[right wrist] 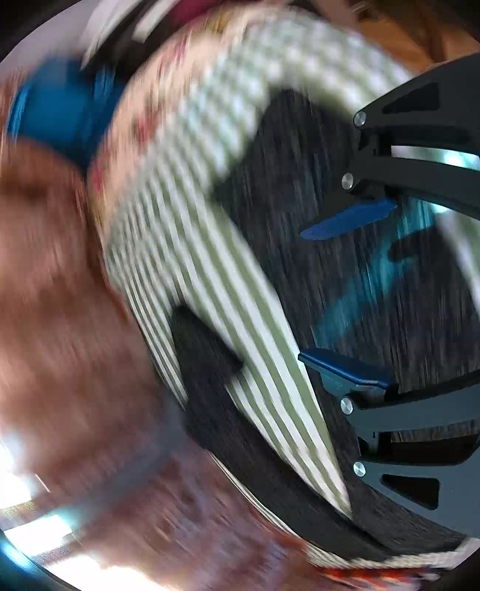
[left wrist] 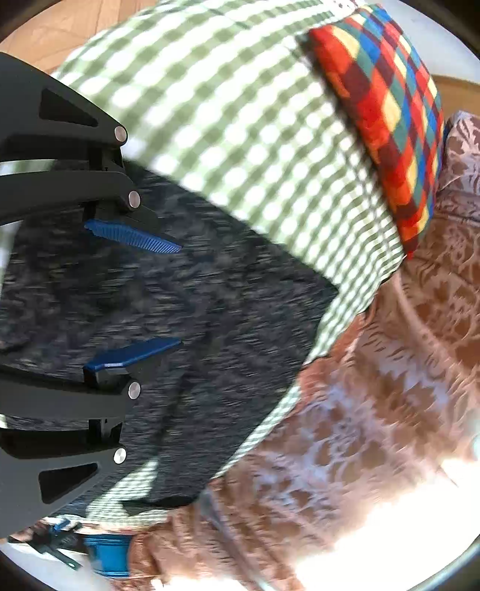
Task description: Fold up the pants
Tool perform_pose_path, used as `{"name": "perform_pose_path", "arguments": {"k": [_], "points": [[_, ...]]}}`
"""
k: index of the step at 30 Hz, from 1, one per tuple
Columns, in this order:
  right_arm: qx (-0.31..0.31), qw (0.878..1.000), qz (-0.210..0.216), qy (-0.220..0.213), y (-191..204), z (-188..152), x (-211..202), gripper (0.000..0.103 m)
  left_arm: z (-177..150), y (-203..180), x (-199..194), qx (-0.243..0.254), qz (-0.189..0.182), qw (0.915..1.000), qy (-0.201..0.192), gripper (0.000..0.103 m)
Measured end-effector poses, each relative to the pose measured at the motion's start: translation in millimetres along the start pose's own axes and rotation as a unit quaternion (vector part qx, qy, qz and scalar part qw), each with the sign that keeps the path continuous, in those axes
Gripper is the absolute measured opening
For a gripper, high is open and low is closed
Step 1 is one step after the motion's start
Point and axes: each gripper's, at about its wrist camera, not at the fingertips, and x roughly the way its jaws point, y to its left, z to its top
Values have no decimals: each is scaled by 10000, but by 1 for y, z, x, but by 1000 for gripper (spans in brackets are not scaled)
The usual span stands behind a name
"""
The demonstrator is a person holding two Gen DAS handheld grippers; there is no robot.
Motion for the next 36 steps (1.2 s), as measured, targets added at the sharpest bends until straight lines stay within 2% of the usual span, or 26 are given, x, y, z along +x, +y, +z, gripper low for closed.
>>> {"name": "perform_pose_path", "arguments": {"k": [2, 4, 8, 11, 17, 21, 24, 25, 26, 27, 29, 32, 36], "points": [[-356, 9982, 424, 242, 41, -11, 16, 62, 21, -1, 7, -3, 21, 10000, -74, 61], [-696, 9931, 797, 499, 79, -27, 30, 62, 41, -2, 19, -17, 41, 9999, -119, 63], [-1165, 9831, 1218, 720, 132, -44, 49, 62, 82, -6, 55, -1, 181, 9998, 12, 67], [-1426, 9770, 1383, 776, 161, -53, 58, 63, 110, -6, 82, 8, 384, 9993, 34, 67], [-1535, 9729, 1396, 1025, 179, -60, 90, 68, 148, -11, 138, 116, 755, 9967, 285, 67], [-1584, 9721, 1434, 964, 182, -65, 97, 74, 168, -10, 170, 62, 996, 9939, 476, 67], [-1786, 9708, 1341, 875, 187, -73, 97, 79, 172, -15, 188, 253, 1081, 9914, 693, 67], [-1817, 9707, 1318, 861, 188, -74, 97, 80, 172, -18, 191, 403, 1153, 9902, 671, 57], [-1836, 9708, 1292, 846, 189, -75, 98, 80, 172, -22, 191, 537, 1128, 9901, 643, 34], [-1848, 9707, 1284, 839, 190, -75, 98, 81, 172, -26, 191, 657, 1033, 9904, 638, 30], [-1858, 9708, 1271, 831, 189, -76, 98, 82, 167, -37, 179, 978, 1051, 9889, 387, 14], [-1866, 9709, 1252, 822, 190, -76, 98, 82, 154, -47, 145, 1226, 705, 9899, -71, 9], [-1876, 9709, 1240, 824, 190, -76, 98, 82, 122, -66, 88, 1781, 189, 9817, -645, 6]]}}
